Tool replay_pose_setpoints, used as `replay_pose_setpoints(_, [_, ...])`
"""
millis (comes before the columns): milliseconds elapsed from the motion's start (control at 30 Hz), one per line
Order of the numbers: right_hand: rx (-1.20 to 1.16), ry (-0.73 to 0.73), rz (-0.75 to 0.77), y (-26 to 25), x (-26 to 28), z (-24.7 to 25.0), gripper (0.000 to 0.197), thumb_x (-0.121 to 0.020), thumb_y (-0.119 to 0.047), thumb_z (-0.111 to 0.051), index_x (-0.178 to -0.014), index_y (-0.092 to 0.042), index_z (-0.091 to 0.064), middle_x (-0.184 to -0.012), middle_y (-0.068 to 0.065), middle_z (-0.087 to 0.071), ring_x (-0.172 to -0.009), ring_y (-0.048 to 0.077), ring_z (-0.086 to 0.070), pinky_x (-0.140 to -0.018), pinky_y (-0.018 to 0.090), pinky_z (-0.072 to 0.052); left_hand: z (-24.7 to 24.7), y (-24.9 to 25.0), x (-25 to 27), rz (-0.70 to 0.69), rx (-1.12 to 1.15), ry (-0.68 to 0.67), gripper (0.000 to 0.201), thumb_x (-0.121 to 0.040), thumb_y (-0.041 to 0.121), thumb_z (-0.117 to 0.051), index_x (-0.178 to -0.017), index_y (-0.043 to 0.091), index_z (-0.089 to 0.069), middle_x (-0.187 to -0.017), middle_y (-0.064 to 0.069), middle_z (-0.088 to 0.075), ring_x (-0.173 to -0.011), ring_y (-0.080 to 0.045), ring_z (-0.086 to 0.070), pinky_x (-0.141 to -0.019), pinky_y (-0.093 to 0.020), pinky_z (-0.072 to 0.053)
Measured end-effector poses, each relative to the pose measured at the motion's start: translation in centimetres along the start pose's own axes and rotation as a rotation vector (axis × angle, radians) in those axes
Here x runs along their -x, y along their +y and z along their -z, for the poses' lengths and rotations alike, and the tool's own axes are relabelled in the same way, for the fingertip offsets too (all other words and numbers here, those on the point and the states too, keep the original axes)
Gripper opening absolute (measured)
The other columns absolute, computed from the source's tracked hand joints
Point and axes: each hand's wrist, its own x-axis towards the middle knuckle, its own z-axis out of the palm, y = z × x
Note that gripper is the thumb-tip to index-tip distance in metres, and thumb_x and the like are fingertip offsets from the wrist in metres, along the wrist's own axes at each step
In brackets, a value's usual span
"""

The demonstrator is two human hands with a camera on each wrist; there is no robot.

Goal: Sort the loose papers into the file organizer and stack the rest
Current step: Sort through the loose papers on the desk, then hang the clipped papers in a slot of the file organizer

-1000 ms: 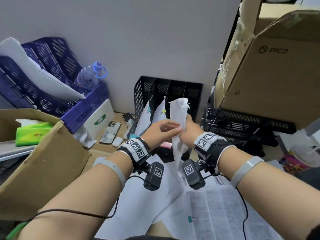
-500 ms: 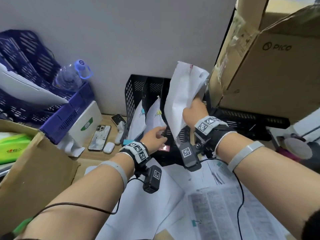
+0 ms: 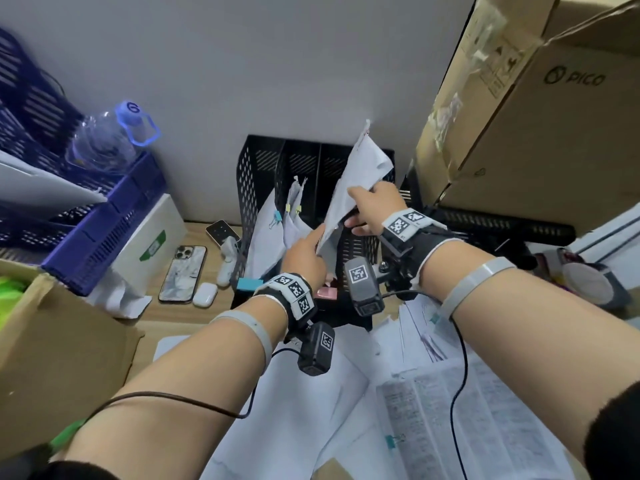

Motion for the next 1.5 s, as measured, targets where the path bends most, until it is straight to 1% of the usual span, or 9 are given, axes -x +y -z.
replay_pose_setpoints(200, [-0.032, 0.039, 0.037, -0.1, 0.6, 0.6, 0.025, -0.092, -0.003, -0.046, -0.067, -0.008, -0.045, -0.054, 0.012, -0.06, -0.068, 0.034, -0.075, -0.07, 0.049, -0.062, -1.3, -1.2, -0.8, 0.031, -0.085, -0.038, 0.032, -0.095, 0.025, -0.045, -0.12, 0.035, -0.062, -0.112, -0.008, -0.065, -0.096, -0.027, -0.063, -0.09, -0.034, -0.05])
replay_pose_setpoints(367, [0.025, -0.097, -0.012, 3.5, 1.2, -0.4, 0.018, -0.092, -0.004, -0.045, -0.085, 0.008, -0.055, -0.083, 0.032, -0.071, -0.076, 0.033, -0.075, -0.075, 0.053, -0.061, -2.0, -1.1, -0.8, 0.085, -0.104, -0.103, 0.042, -0.088, 0.057, -0.05, -0.092, 0.018, -0.066, -0.099, -0.004, -0.067, -0.091, -0.027, -0.065, -0.08, -0.036, -0.053])
replay_pose_setpoints(633, [0.024, -0.367, -0.143, 6.7, 1.8, 0.5, 0.023, -0.097, -0.016, -0.048, -0.088, 0.001, -0.062, -0.086, 0.017, -0.064, -0.08, 0.027, -0.067, -0.065, 0.035, -0.057, -4.5, -0.5, 1.3, 0.208, -0.045, -0.072, 0.024, -0.093, 0.034, -0.049, -0.086, 0.014, -0.061, -0.086, -0.007, -0.073, -0.073, -0.025, -0.071, -0.074, -0.035, -0.059])
replay_pose_setpoints(800, [0.111, -0.36, -0.18, 10.4, 2.5, 4.2, 0.024, -0.092, -0.019, -0.058, -0.103, -0.003, -0.072, -0.083, 0.011, -0.069, -0.067, 0.021, -0.066, -0.062, 0.03, -0.052, -7.7, 0.7, 3.5, 0.375, 0.18, -0.333, 0.037, -0.099, 0.036, -0.049, -0.076, 0.011, -0.063, -0.07, -0.006, -0.069, -0.056, -0.019, -0.066, -0.051, -0.023, -0.05])
replay_pose_setpoints(1000, [0.209, -0.283, -0.398, 20.2, 4.4, 10.8, 0.022, -0.096, -0.019, -0.054, -0.109, -0.007, -0.067, -0.091, 0.011, -0.063, -0.067, 0.019, -0.06, -0.056, 0.025, -0.047, -14.2, 0.2, 6.3, 0.259, -0.051, -0.581, 0.007, -0.087, 0.024, -0.07, -0.089, 0.018, -0.067, -0.085, -0.007, -0.072, -0.069, -0.016, -0.066, -0.058, -0.022, -0.05])
replay_pose_setpoints(1067, [0.279, -0.25, -0.479, 24.5, 5.3, 12.8, 0.015, -0.094, -0.017, -0.054, -0.1, -0.011, -0.067, -0.089, 0.008, -0.064, -0.068, 0.019, -0.06, -0.056, 0.027, -0.048, -16.8, -0.4, 7.3, 0.23, -0.23, -0.63, 0.028, -0.081, 0.031, -0.077, -0.104, 0.02, -0.068, -0.099, -0.006, -0.071, -0.083, -0.018, -0.066, -0.073, -0.024, -0.053])
replay_pose_setpoints(1167, [0.26, -0.248, -0.53, 29.5, 6.7, 15.2, 0.008, -0.088, -0.011, -0.063, -0.083, -0.011, -0.068, -0.083, 0.009, -0.067, -0.075, 0.023, -0.063, -0.069, 0.035, -0.054, -19.7, -0.9, 8.5, 0.197, -0.385, -0.669, 0.046, -0.078, 0.036, -0.079, -0.119, 0.021, -0.063, -0.119, -0.003, -0.066, -0.11, -0.022, -0.063, -0.096, -0.029, -0.05])
replay_pose_setpoints(1300, [0.156, -0.248, -0.486, 32.4, 8.4, 16.8, 0.014, -0.089, 0.001, -0.06, -0.096, -0.005, -0.07, -0.092, 0.012, -0.068, -0.08, 0.022, -0.064, -0.08, 0.033, -0.055, -22.0, -1.1, 9.8, 0.145, -0.501, -0.676, 0.033, -0.082, 0.023, -0.07, -0.114, 0.018, -0.066, -0.119, -0.006, -0.066, -0.113, -0.027, -0.06, -0.098, -0.03, -0.046])
replay_pose_setpoints(1500, [0.774, -0.273, -0.215, 30.5, 7.7, 17.4, 0.051, -0.08, -0.028, -0.061, -0.131, -0.033, -0.052, -0.139, 0.005, -0.046, -0.126, 0.026, -0.047, -0.109, 0.038, -0.039, -22.2, 0.1, 10.8, 0.05, -0.369, -0.6, 0.015, -0.086, 0.013, -0.06, -0.08, 0.026, -0.064, -0.087, -0.004, -0.068, -0.09, -0.027, -0.063, -0.075, -0.025, -0.043])
